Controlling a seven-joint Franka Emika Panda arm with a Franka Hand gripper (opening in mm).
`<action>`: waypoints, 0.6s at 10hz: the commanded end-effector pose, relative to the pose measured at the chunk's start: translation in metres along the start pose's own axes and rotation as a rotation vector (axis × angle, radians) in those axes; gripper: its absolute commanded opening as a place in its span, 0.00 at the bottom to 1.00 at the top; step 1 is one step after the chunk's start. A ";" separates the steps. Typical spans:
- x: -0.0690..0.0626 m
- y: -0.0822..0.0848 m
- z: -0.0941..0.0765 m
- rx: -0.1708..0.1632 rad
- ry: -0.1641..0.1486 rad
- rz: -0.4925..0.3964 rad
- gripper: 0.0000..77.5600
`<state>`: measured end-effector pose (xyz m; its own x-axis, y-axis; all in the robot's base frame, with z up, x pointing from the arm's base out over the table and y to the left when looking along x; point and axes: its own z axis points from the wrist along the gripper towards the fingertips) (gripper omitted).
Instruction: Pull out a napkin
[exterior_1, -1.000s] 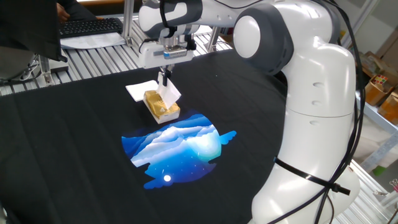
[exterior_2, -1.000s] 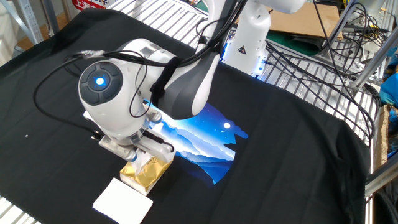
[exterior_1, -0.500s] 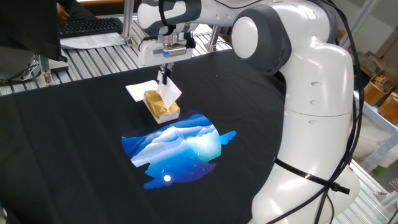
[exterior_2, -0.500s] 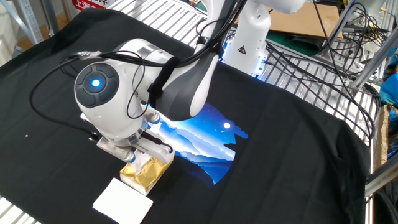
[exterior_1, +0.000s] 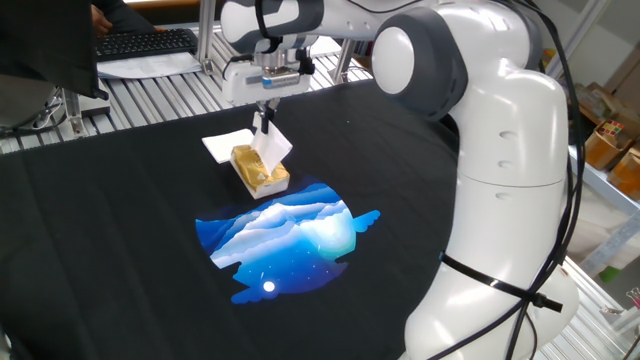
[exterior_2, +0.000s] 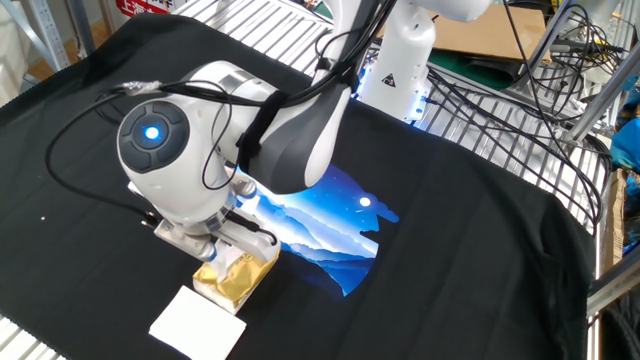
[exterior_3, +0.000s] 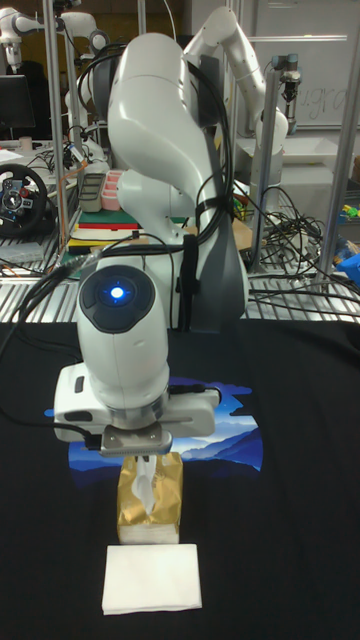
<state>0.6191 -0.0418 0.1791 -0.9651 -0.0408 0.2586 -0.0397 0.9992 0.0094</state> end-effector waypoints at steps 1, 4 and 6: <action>0.000 0.000 -0.014 0.000 0.003 0.003 0.01; 0.001 0.003 -0.022 0.001 0.002 0.002 0.01; 0.001 0.002 -0.024 0.001 0.000 -0.002 0.01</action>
<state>0.6231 -0.0392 0.2000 -0.9639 -0.0407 0.2633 -0.0399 0.9992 0.0084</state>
